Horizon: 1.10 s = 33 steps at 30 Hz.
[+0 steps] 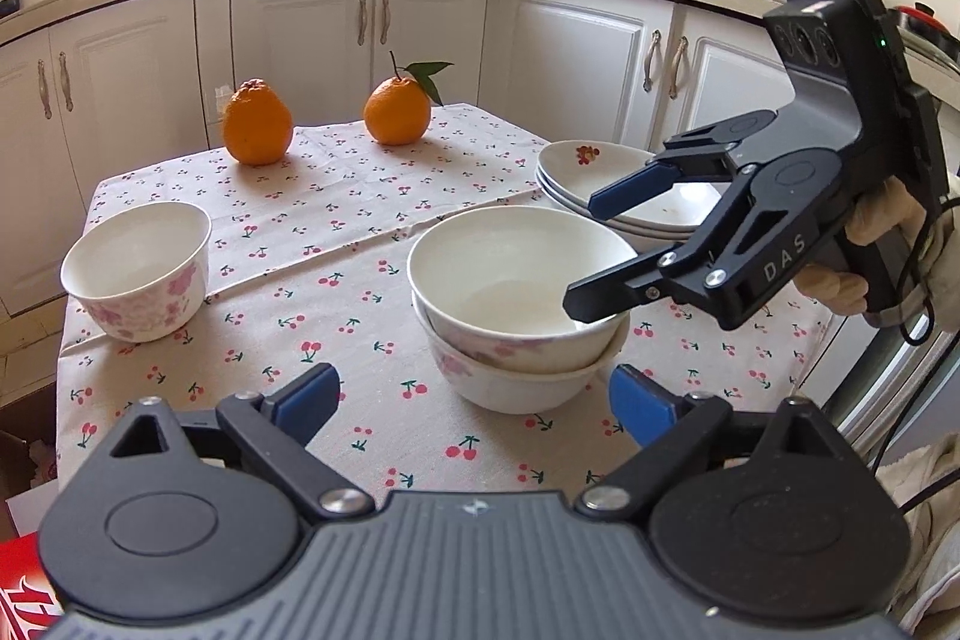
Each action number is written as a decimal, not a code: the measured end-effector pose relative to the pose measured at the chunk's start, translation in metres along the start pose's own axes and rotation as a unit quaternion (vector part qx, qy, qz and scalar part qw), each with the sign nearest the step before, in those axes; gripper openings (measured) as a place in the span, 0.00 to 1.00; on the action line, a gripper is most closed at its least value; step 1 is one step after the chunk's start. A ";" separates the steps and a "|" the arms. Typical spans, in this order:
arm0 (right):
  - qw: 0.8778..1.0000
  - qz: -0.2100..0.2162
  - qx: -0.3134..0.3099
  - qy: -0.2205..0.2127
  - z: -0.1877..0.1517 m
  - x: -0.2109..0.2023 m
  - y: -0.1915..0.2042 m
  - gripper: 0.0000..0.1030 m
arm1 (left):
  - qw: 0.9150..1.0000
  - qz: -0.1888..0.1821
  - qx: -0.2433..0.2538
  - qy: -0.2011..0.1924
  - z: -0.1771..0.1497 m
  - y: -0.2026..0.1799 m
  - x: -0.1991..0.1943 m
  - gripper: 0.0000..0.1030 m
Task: Organize plates and bowls
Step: 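Open the right tool and withdraw it from the stacked bowls, then move the right tool to the second pink-flowered white bowl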
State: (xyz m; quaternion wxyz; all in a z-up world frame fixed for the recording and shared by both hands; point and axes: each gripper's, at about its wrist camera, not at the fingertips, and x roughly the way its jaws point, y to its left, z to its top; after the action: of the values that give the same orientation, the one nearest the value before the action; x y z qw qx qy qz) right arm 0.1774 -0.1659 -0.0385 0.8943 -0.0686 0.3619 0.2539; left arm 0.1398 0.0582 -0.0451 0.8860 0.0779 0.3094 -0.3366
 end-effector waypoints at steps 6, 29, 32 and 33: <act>0.999 -0.035 0.034 -0.017 -0.013 -0.001 0.004 1.00 | 1.000 0.011 -0.015 -0.016 -0.007 0.012 -0.008 0.96; 1.000 -0.015 -0.015 -0.004 0.068 0.014 0.036 1.00 | 0.989 0.143 -0.030 -0.027 -0.012 0.095 -0.009 0.97; 1.000 0.001 -0.019 0.002 0.087 0.026 0.035 1.00 | 0.987 0.158 -0.030 -0.021 -0.008 0.108 -0.001 0.97; 1.000 0.006 -0.018 0.007 0.094 0.032 0.034 1.00 | 0.986 0.163 -0.030 -0.020 -0.007 0.112 0.001 0.97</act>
State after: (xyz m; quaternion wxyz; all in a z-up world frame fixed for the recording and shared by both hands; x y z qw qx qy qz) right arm 0.2370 -0.0948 0.0105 0.8886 -0.0843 0.3643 0.2656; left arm 0.2094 0.1456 -0.0594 0.9368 0.0944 0.2849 -0.1798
